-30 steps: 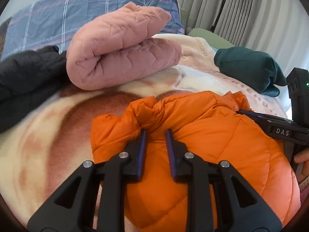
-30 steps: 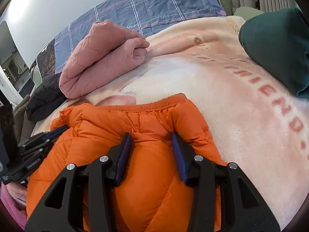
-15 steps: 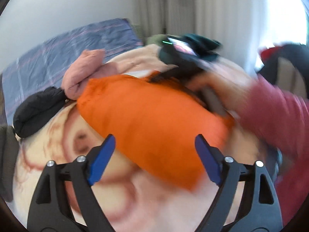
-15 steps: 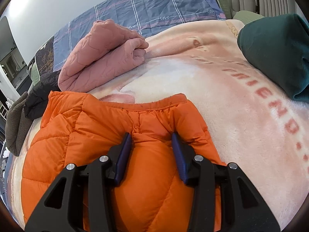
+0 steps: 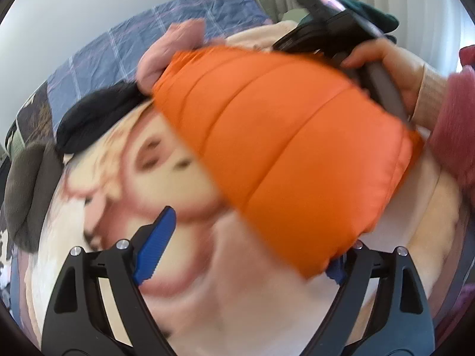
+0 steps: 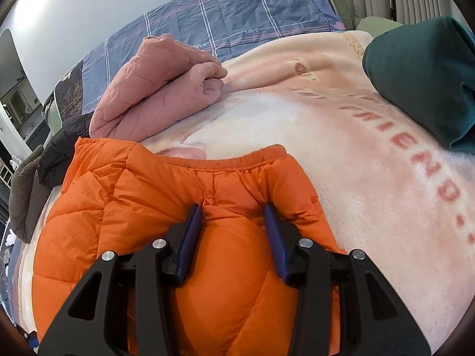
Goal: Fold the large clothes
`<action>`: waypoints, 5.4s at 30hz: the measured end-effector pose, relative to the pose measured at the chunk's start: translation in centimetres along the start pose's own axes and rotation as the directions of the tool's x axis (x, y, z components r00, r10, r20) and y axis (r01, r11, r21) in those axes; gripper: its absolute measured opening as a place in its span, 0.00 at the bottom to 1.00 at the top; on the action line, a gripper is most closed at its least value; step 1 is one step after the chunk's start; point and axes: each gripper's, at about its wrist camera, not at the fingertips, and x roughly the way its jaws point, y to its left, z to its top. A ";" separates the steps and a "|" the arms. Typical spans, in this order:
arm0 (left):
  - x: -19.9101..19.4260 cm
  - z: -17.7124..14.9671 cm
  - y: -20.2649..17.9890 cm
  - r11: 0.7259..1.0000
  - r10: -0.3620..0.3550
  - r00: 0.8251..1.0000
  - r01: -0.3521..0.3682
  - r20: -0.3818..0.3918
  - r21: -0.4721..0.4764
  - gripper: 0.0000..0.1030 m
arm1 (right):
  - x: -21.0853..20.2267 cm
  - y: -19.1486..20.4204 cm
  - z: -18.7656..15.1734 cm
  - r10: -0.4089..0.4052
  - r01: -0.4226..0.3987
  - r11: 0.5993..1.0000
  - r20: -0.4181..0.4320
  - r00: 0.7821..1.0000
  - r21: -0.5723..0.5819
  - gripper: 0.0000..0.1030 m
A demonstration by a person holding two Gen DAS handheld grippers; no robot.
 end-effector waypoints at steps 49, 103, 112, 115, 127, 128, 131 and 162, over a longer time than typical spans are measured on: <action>8.3 11.0 0.4 0.988 -0.142 0.986 0.137 0.084 0.069 0.54 | -4.9 2.1 -5.2 0.024 -0.016 0.993 0.078 0.997 -0.113 0.35; 7.8 10.2 0.9 0.986 -0.167 0.975 0.162 0.148 0.049 0.55 | -11.3 -5.1 -13.4 0.399 -0.329 0.808 -0.043 0.916 0.489 0.99; 7.6 10.3 0.8 0.984 -0.179 0.971 0.176 0.156 0.030 0.55 | -11.5 -5.1 -13.2 0.364 -0.309 0.822 -0.024 0.931 0.479 0.49; 7.4 10.5 0.9 0.981 -0.192 0.968 0.192 0.159 0.020 0.56 | -11.3 -5.0 -13.6 0.361 -0.310 0.830 -0.025 0.932 0.464 0.48; 8.7 11.8 9.1 0.912 -0.204 0.971 0.235 0.124 -0.335 0.98 | -11.4 -5.1 -14.9 0.347 -0.312 0.854 -0.010 0.938 0.417 0.51; 9.7 11.7 9.7 0.885 -0.254 0.961 0.275 0.106 -0.375 0.98 | -11.3 -4.9 -14.9 0.341 -0.307 0.859 -0.010 0.940 0.410 0.52; 12.2 11.3 11.1 0.786 -0.390 0.913 0.397 0.118 -0.474 0.98 | -11.4 -4.6 -15.0 0.326 -0.298 0.870 -0.006 0.945 0.392 0.53; -0.5 22.6 4.9 0.900 -0.344 0.863 0.415 0.370 -0.130 0.50 | -22.0 0.8 -11.5 0.090 -0.101 0.995 0.297 0.951 0.021 0.29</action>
